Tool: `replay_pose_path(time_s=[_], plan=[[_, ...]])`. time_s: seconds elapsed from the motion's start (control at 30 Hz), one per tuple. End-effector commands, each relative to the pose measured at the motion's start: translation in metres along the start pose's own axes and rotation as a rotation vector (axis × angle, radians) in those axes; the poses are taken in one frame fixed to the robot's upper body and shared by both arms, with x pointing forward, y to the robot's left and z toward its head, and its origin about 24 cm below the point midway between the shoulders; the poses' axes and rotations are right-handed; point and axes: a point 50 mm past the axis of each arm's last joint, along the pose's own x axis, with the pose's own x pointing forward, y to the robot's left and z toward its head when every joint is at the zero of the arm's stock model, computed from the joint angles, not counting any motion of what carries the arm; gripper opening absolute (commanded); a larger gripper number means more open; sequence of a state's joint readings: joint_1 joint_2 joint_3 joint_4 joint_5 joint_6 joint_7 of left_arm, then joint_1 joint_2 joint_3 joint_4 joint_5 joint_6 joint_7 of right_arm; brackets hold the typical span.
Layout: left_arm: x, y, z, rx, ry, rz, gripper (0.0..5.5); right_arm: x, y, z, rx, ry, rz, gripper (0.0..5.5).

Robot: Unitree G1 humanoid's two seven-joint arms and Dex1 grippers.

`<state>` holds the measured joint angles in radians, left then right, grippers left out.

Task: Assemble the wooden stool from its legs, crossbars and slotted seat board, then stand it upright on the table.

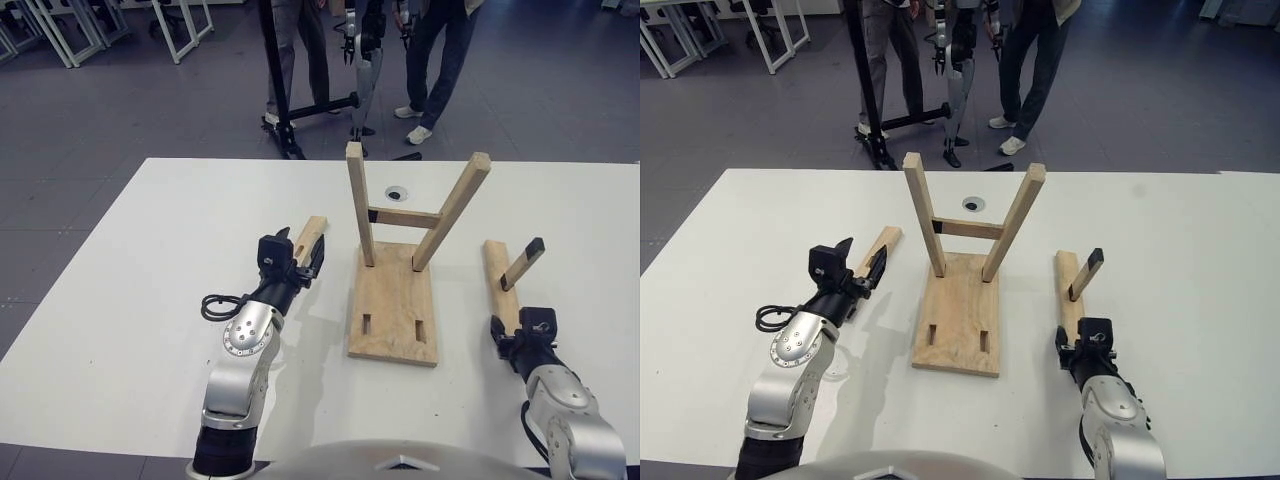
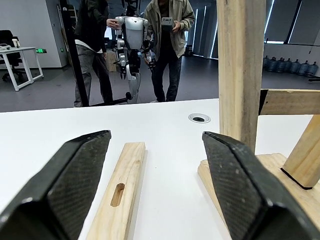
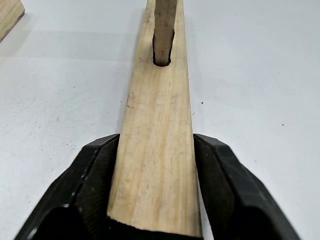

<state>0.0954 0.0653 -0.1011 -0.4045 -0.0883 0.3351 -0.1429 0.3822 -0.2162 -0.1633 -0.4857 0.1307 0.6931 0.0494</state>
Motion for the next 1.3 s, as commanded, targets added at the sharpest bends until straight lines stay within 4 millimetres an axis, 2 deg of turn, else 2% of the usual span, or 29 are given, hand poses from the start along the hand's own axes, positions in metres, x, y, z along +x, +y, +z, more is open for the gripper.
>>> replay_pose_path(time_s=[0.03, 0.13, 0.2, 0.23, 0.33, 0.4, 0.43, 0.5, 0.57, 0.7, 0.77, 0.87, 0.97, 1.03, 1.17, 1.3], plan=[[0.000, -0.001, -0.003, -0.022, 0.006, 0.007, 3.40, 0.003, -0.011, -0.032, 0.017, 0.159, -0.044, 2.08], [-0.004, 0.003, -0.008, -0.058, 0.030, 0.013, 3.40, 0.007, -0.013, -0.023, 0.040, 0.118, -0.033, 2.07], [-0.008, 0.011, -0.009, -0.213, 0.046, -0.015, 3.40, 0.020, -0.022, 0.016, 0.075, -0.034, -0.032, 2.07], [-0.010, 0.016, -0.006, -0.291, 0.050, -0.089, 3.40, 0.027, -0.031, 0.045, 0.120, -0.137, -0.034, 2.07], [-0.020, 0.044, 0.027, -0.424, 0.055, -0.440, 3.40, 0.032, -0.052, 0.133, 0.217, -0.419, 0.042, 2.06], [-0.022, 0.067, 0.057, -0.430, 0.045, -0.618, 3.40, 0.025, -0.052, 0.174, 0.270, -0.539, 0.167, 2.06], [-0.020, 0.074, 0.073, -0.443, 0.029, -0.695, 3.40, 0.022, -0.047, 0.192, 0.323, -0.589, 0.278, 2.06], [-0.015, 0.079, 0.098, -0.496, -0.012, -0.857, 3.72, 0.012, -0.037, 0.215, 0.408, -0.653, 0.516, 2.05], [-0.008, 0.077, 0.109, -0.527, -0.018, -0.972, 4.22, 0.000, -0.022, 0.228, 0.439, -0.676, 0.786, 2.05], [0.009, 0.068, 0.114, -0.642, -0.003, -1.097, 4.23, -0.020, 0.013, 0.246, 0.405, -0.647, 1.262, 2.05], [0.020, 0.057, 0.117, -0.762, 0.004, -1.194, 4.23, -0.027, 0.038, 0.243, 0.341, -0.567, 1.470, 2.05], [0.024, 0.035, 0.116, -0.851, 0.091, -1.338, 4.23, -0.034, 0.065, 0.236, 0.258, -0.481, 1.649, 2.05], [0.024, 0.018, 0.113, -0.857, 0.156, -1.407, 4.23, -0.037, 0.081, 0.231, 0.230, -0.434, 1.725, 2.05], [0.024, 0.015, 0.111, -0.839, 0.172, -1.402, 4.23, -0.037, 0.085, 0.226, 0.218, -0.409, 1.733, 2.05], [0.023, 0.011, 0.110, -0.802, 0.182, -1.406, 4.23, -0.038, 0.092, 0.203, 0.126, -0.300, 1.754, 2.05], [0.026, 0.010, 0.116, -0.763, 0.130, -1.406, 4.23, -0.037, 0.094, 0.195, 0.110, -0.268, 1.757, 2.05]])
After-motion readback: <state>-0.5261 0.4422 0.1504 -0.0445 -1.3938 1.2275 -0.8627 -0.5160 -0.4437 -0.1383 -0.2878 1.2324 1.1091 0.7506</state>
